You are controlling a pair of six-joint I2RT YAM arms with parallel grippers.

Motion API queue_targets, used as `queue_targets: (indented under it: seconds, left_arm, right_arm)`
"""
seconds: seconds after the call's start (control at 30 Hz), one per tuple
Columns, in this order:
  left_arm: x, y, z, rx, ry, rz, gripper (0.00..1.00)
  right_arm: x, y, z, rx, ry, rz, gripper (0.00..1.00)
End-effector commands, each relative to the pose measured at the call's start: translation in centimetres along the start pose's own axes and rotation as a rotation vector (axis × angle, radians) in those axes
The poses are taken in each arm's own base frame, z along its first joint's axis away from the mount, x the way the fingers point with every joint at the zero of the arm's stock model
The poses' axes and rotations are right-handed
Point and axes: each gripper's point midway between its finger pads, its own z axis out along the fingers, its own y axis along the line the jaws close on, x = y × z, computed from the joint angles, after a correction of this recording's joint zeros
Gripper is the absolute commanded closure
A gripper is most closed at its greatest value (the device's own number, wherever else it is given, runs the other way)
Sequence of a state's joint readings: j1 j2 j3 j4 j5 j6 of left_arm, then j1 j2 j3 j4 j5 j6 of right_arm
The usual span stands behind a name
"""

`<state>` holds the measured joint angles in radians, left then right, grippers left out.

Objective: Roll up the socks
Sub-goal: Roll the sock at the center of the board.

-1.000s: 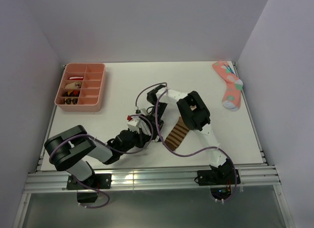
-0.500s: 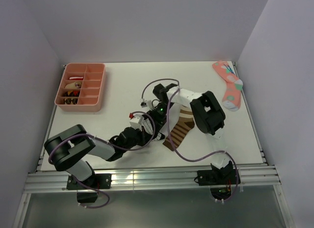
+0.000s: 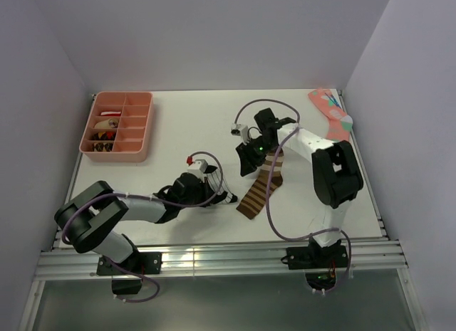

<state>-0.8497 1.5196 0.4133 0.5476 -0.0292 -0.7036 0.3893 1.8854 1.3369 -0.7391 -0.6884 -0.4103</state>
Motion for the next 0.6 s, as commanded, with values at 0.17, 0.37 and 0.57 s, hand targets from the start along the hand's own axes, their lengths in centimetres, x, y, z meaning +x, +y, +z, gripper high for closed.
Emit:
queue_targets:
  seconds: [0.17,0.37,0.57]
  left_arm:
    - [0.7,1.9,-0.1,-0.046,0.228,-0.095,1.00]
    - [-0.1,3.8,0.1,-0.118,0.300,-0.154,1.00]
    - [-0.4,3.3,-0.1,-0.090,0.350,-0.164,1.00]
  right_arm:
    - [-1.4,1.8,-2.0,0.032,-0.104,-0.315,0.55]
    - [-1.0,4.2,-0.2,0.099,-0.105,-0.548,0.55]
    - [-0.4,7.3,2.2,0.111,-0.103,-0.725,0.55]
